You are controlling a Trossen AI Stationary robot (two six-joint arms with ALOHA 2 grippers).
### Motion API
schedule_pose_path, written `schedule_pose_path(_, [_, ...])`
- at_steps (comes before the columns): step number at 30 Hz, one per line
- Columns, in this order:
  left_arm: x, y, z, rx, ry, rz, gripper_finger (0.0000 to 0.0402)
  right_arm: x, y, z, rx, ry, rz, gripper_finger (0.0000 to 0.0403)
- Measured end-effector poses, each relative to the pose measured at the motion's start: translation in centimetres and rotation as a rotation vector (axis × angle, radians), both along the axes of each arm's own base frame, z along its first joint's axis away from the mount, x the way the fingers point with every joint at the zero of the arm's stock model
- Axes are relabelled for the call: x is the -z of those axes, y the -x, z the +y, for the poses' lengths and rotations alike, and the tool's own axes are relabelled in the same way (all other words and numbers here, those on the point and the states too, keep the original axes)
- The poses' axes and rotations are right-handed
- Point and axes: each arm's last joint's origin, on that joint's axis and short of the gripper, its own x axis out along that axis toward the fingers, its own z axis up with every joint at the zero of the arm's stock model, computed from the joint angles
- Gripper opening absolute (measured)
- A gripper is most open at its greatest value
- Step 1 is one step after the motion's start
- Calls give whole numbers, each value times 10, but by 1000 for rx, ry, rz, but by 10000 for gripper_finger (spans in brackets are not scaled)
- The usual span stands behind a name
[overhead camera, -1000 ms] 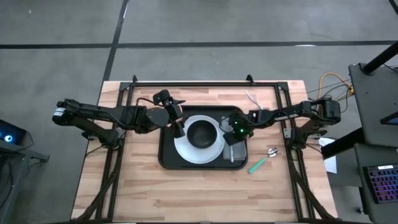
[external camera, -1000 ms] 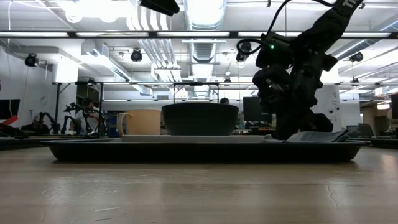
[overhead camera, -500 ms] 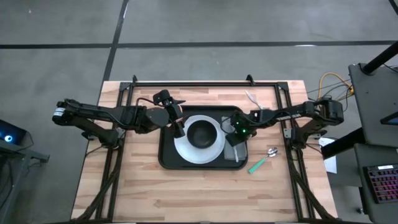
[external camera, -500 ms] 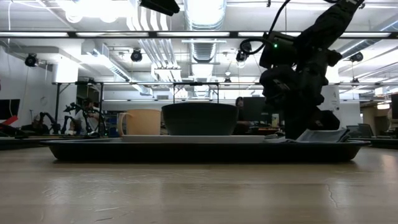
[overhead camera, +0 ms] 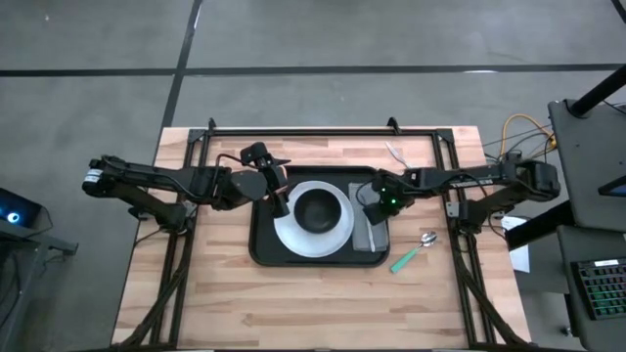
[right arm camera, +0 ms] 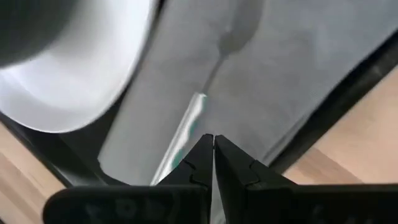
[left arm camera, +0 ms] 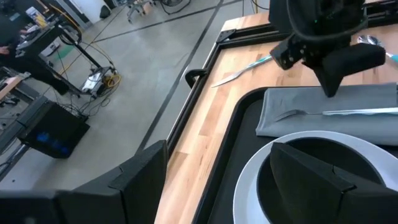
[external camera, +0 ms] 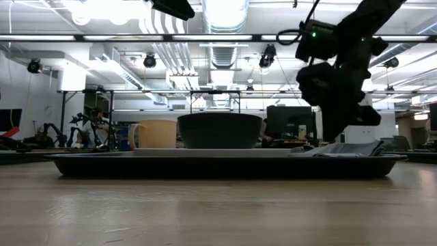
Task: Set up tray
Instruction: Put the blue fork on top of the gray table napkin on the black serving tray
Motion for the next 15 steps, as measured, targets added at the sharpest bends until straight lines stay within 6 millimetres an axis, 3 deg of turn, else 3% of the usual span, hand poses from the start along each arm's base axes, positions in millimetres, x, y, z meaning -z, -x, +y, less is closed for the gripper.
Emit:
schedule_pose_path(7, [0, 0, 0, 6, 7, -7, 262, -18, -12, -1, -34, 81, -206, 8])
schedule_pose_path(15, [0, 0, 0, 0, 23, -18, 262, -4, -21, -24, -21, 109, -175, 8])
